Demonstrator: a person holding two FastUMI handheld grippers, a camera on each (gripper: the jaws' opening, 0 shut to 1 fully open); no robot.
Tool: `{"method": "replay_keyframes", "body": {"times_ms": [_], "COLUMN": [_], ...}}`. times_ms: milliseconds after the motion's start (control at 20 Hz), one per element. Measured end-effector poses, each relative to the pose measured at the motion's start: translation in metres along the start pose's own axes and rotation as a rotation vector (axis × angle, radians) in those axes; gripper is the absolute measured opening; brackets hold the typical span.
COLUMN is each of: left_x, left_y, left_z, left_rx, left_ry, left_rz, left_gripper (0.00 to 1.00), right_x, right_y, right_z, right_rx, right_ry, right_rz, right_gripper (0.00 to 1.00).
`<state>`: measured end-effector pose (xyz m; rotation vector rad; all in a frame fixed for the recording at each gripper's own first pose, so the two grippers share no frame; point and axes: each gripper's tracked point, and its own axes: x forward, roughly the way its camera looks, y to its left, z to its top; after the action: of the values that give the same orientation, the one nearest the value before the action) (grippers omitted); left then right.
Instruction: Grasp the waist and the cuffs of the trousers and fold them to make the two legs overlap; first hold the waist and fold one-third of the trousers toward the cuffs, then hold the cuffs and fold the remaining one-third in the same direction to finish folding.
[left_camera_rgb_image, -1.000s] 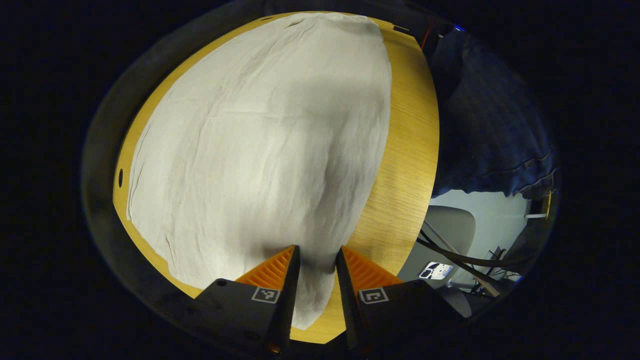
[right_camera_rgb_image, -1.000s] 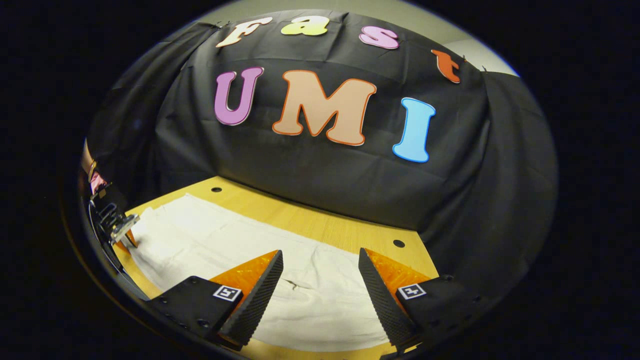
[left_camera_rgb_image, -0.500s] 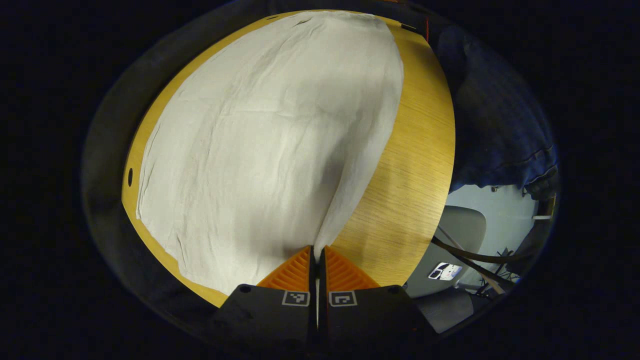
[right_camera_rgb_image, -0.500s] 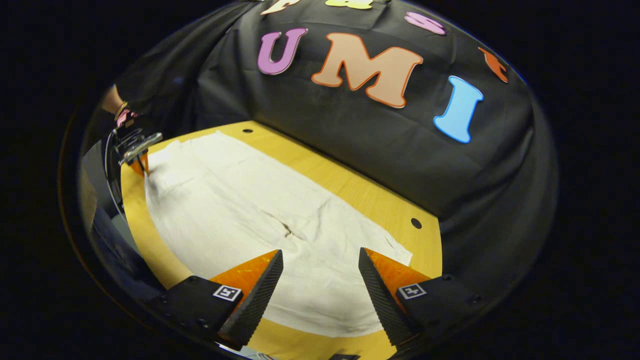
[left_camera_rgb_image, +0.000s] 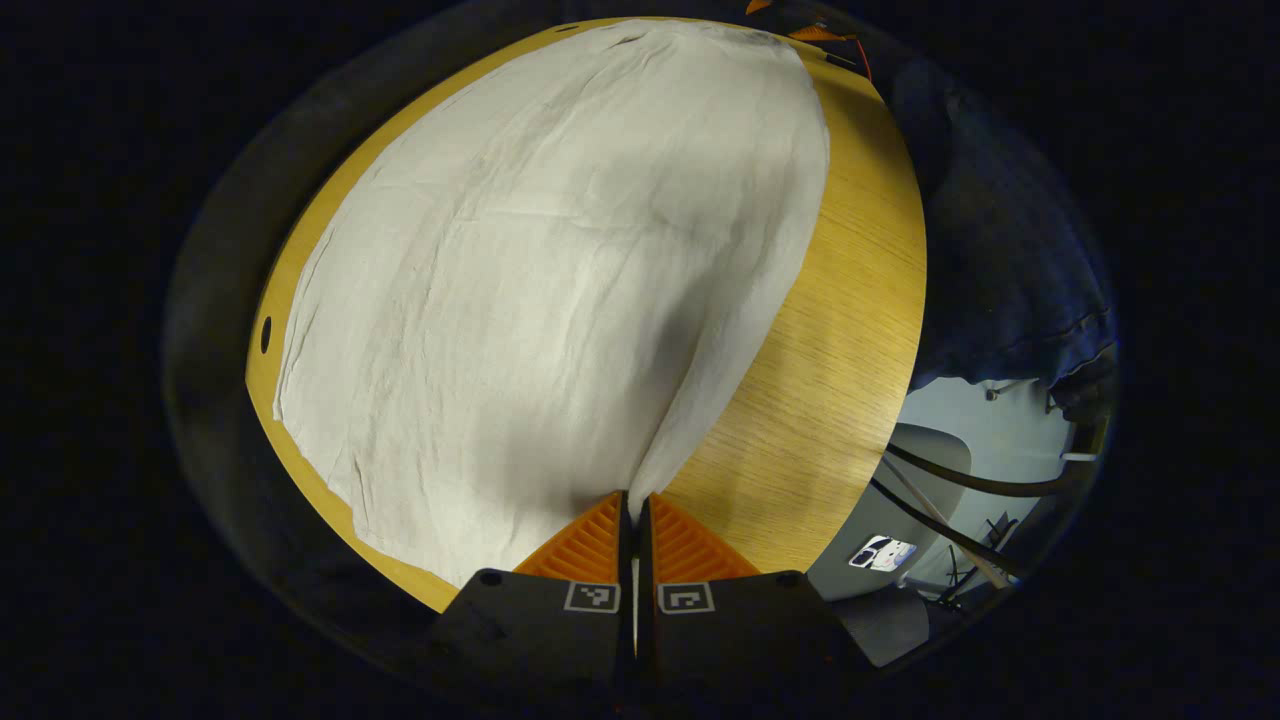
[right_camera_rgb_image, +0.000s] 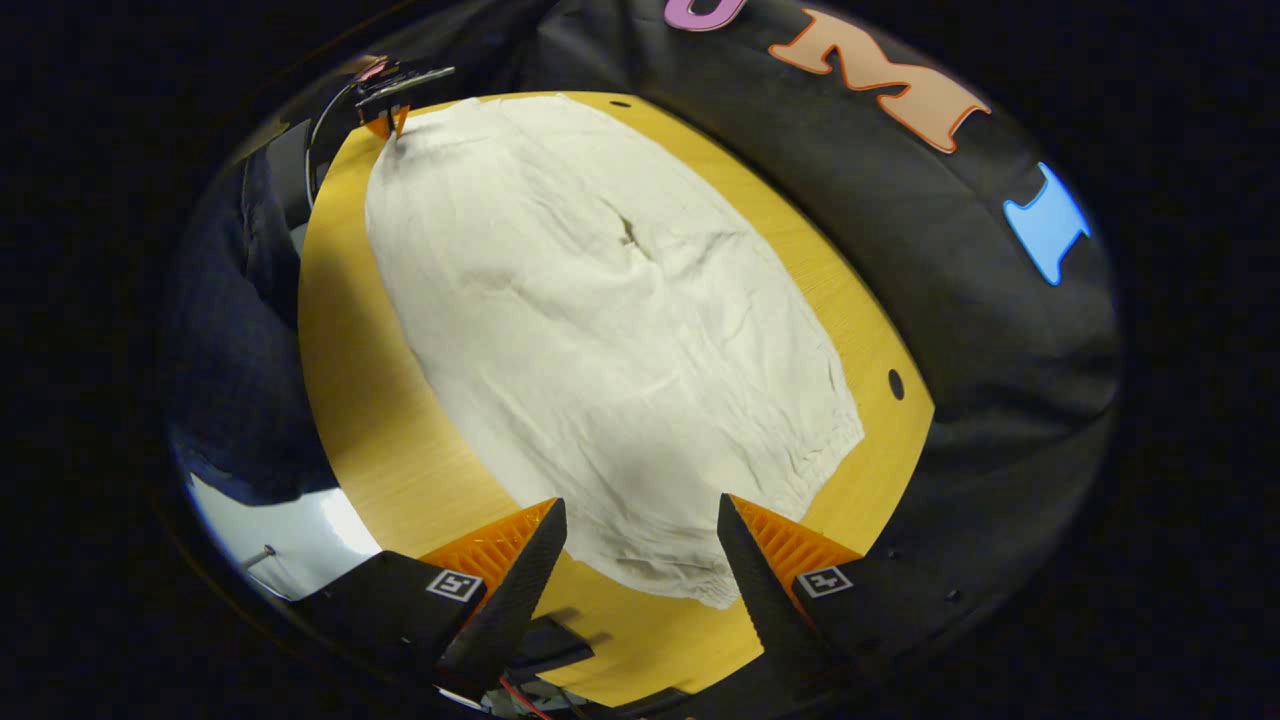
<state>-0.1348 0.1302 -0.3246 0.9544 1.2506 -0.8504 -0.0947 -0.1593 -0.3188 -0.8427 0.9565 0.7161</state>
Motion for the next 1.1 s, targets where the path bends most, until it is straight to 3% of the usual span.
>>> {"method": "replay_keyframes", "body": {"times_ms": [250,650,800,850,950,1000,1100], "left_x": [0.000,0.000,0.001,0.001,0.001,0.001,0.001], "left_y": [0.000,0.000,0.000,0.000,0.001,0.001,0.002], "left_z": [0.000,0.000,0.000,0.000,0.000,0.000,0.001], "left_rx": [-0.002,0.010,0.010,0.010,0.008,0.007,0.003], "left_ry": [0.033,0.072,0.070,0.069,0.066,0.065,0.064], "left_rz": [-0.022,-0.059,-0.066,-0.068,-0.073,-0.077,-0.085], "left_gripper": [0.00,0.00,0.00,0.00,0.00,0.00,0.00], "right_x": [0.023,0.037,0.035,0.035,0.035,0.035,0.036], "right_y": [0.007,0.013,0.022,0.026,0.028,0.028,0.026], "right_z": [-0.040,-0.050,-0.052,-0.053,-0.054,-0.054,-0.053], "right_rx": [-0.116,-0.155,-0.132,-0.128,-0.118,-0.109,-0.107], "right_ry": [0.127,0.206,0.234,0.244,0.278,0.296,0.312], "right_rz": [0.103,0.169,0.212,0.225,0.242,0.252,0.257], "right_gripper": [0.98,0.97,0.87,0.72,0.76,0.63,0.56]}}
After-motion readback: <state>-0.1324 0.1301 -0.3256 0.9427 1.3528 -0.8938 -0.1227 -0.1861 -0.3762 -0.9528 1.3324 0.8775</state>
